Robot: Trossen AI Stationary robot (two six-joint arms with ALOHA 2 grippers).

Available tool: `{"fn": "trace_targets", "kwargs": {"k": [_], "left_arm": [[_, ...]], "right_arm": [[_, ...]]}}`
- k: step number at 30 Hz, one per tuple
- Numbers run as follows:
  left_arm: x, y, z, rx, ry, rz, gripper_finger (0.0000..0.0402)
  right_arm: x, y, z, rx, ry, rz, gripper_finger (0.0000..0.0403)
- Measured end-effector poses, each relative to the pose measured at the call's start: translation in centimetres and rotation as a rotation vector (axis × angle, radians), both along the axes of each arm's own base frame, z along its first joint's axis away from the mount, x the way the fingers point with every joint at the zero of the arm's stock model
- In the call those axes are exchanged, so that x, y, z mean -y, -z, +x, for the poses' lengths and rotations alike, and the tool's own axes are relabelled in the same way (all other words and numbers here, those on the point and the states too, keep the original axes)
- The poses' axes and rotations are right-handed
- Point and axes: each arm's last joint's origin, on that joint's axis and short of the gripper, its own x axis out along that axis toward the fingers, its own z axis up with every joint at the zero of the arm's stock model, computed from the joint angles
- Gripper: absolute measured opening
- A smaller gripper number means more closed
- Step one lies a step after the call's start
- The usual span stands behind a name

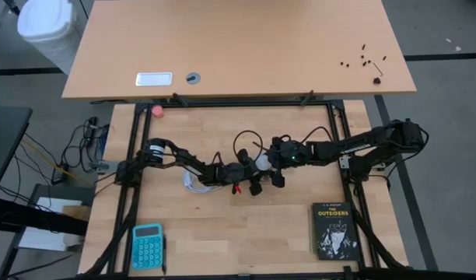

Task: Screw lightbulb
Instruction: Insert the white lightbulb into the silver lamp

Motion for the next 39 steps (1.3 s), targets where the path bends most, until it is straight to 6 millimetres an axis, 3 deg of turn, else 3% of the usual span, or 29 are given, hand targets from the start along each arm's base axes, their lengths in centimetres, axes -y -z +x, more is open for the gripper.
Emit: {"fn": "trace_targets", "kwargs": {"k": [9, 20, 39], "left_arm": [[0.0, 0.0, 0.0, -0.001, 0.000, 0.000, 0.0171], [0.0, 0.0, 0.0, -0.004, 0.000, 0.000, 0.0171], [0.0, 0.0, 0.0, 0.001, -0.005, -0.004, 0.0171]], "right_arm": [[-0.2, -0.2, 0.1, 0.021, -0.006, -0.007, 0.0296], [-0.2, 0.0, 0.0, 0.007, 0.005, -0.006, 0.0180], [-1.4, 1.2, -0.7, 0.042, 0.113, 0.009, 0.0171]]}}
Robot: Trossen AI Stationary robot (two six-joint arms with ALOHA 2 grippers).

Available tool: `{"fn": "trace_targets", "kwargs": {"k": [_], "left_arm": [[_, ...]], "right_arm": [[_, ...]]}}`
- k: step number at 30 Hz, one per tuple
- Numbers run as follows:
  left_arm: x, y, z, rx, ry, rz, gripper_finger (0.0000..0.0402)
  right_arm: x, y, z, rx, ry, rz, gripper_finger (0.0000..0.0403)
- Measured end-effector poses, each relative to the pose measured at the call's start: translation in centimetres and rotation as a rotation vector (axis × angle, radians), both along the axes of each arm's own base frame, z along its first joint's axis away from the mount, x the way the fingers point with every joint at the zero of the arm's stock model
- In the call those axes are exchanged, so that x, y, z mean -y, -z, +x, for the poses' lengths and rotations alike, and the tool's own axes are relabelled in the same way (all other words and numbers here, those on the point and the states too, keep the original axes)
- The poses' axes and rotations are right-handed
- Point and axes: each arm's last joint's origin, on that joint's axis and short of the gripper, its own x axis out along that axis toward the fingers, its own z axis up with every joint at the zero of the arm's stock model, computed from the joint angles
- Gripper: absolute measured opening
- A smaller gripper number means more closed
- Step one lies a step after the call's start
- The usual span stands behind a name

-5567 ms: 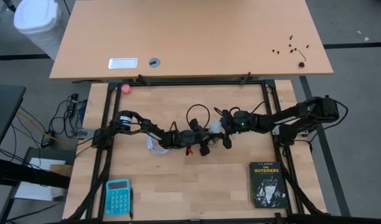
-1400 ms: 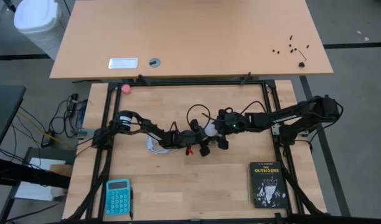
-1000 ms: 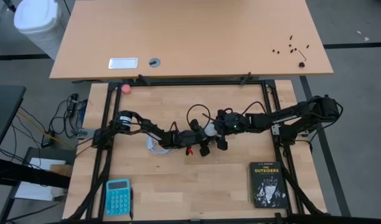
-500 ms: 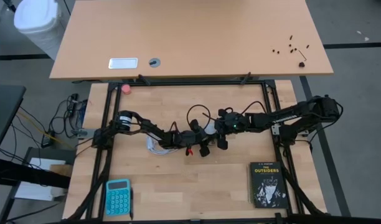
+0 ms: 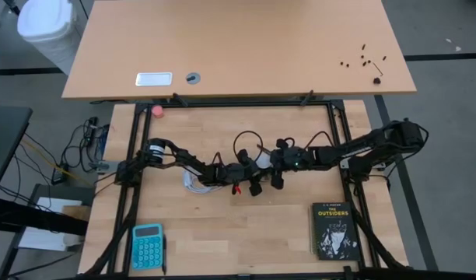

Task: Screw lightbulb
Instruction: Insert the white lightbulb into the silver lamp

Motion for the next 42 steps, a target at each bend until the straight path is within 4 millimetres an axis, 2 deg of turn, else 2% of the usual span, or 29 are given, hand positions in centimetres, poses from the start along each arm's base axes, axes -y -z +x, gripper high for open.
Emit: {"fn": "trace_targets", "kwargs": {"k": [18, 23, 27, 31, 42], "left_arm": [[0.0, 0.0, 0.0, 0.006, -0.005, -0.015, 0.0171], [-0.1, 0.0, 0.0, 0.007, -0.011, -0.014, 0.0171], [-0.1, 0.0, 0.0, 0.007, -0.013, -0.016, 0.0171], [-0.1, 0.0, 0.0, 0.008, -0.013, -0.016, 0.0171], [-0.1, 0.0, 0.0, 0.007, -0.013, -0.018, 0.0171]], "right_arm": [[-3.8, 2.0, 0.6, 0.125, 0.391, 0.015, 0.0171], [-4.5, 2.0, 0.4, 0.157, 0.438, -0.001, 0.0172], [-4.7, 1.9, 0.4, 0.148, 0.407, -0.031, 0.0175], [-4.6, 2.0, 0.5, 0.130, 0.361, -0.024, 0.0195], [-3.1, 0.9, 0.3, 0.098, 0.268, 0.084, 0.0297]]}}
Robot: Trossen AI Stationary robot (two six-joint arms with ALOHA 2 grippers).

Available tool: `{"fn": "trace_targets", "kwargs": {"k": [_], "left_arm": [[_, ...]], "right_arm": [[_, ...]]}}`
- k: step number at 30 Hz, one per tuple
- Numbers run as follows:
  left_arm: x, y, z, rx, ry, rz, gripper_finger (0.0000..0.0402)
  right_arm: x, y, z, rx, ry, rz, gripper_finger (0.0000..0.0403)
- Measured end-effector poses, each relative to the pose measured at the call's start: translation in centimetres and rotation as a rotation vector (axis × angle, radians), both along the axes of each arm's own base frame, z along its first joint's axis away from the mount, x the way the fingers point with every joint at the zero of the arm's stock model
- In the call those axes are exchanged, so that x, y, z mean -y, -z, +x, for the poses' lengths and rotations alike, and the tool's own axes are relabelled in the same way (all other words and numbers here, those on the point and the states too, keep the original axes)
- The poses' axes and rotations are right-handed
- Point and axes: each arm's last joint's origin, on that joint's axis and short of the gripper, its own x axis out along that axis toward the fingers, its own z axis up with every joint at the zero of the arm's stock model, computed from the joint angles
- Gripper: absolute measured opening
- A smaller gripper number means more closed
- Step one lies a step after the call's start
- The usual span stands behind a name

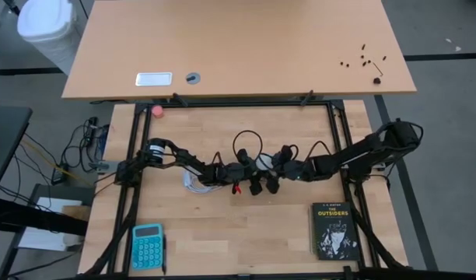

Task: Screw lightbulb
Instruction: Insert the white lightbulb into the silver lamp

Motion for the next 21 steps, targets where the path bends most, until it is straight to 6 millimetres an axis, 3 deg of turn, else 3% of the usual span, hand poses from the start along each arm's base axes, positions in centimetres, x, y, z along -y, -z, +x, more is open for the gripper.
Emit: {"fn": "trace_targets", "kwargs": {"k": [12, 21], "left_arm": [[0.0, 0.0, 0.0, -0.001, 0.004, 0.000, 0.0171], [0.0, 0.0, 0.0, -0.001, 0.007, -0.001, 0.0171]], "right_arm": [[0.2, -1.9, -1.0, -0.007, -0.045, -0.064, 0.0315], [1.0, -1.9, -1.0, -0.024, -0.034, -0.095, 0.0310]]}}
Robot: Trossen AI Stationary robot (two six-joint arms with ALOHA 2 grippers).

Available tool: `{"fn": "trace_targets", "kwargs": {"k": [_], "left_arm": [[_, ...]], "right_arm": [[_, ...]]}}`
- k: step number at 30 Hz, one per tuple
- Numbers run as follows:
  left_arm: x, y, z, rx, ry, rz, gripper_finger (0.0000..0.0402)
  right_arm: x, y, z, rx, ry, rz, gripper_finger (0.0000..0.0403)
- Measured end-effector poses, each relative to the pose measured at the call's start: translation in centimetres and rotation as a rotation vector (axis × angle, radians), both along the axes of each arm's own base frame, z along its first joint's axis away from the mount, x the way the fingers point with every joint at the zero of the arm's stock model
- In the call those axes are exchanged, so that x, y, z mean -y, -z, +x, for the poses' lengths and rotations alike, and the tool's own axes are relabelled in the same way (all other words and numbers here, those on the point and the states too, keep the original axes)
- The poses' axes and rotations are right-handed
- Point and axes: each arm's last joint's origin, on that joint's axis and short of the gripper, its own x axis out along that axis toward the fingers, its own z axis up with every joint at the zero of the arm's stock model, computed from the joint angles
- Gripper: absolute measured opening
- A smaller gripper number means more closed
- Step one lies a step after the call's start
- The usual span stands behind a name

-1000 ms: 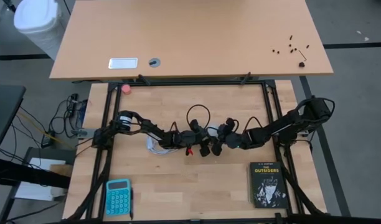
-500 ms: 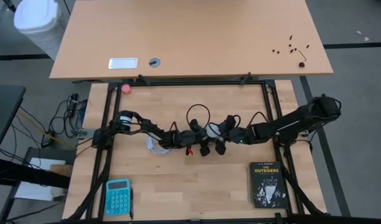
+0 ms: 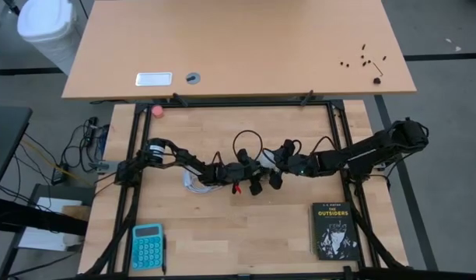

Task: Screw lightbulb
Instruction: Insert the white lightbulb into the silver lamp

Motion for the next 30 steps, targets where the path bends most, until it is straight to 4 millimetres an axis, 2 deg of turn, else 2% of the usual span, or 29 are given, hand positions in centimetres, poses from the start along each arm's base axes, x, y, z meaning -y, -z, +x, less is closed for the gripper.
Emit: {"fn": "trace_targets", "kwargs": {"k": [12, 23, 30], "left_arm": [[0.0, 0.0, 0.0, -0.001, 0.000, 0.000, 0.0171], [0.0, 0.0, 0.0, -0.001, 0.001, 0.000, 0.0171], [0.0, 0.0, 0.0, -0.001, 0.002, 0.000, 0.0171]], "right_arm": [[0.3, -0.2, 0.1, 0.005, -0.025, -0.025, 0.0307], [1.8, -0.4, 0.4, 0.023, -0.081, 0.014, 0.0307], [2.0, -0.5, 0.5, 0.010, -0.120, -0.057, 0.0307]]}}
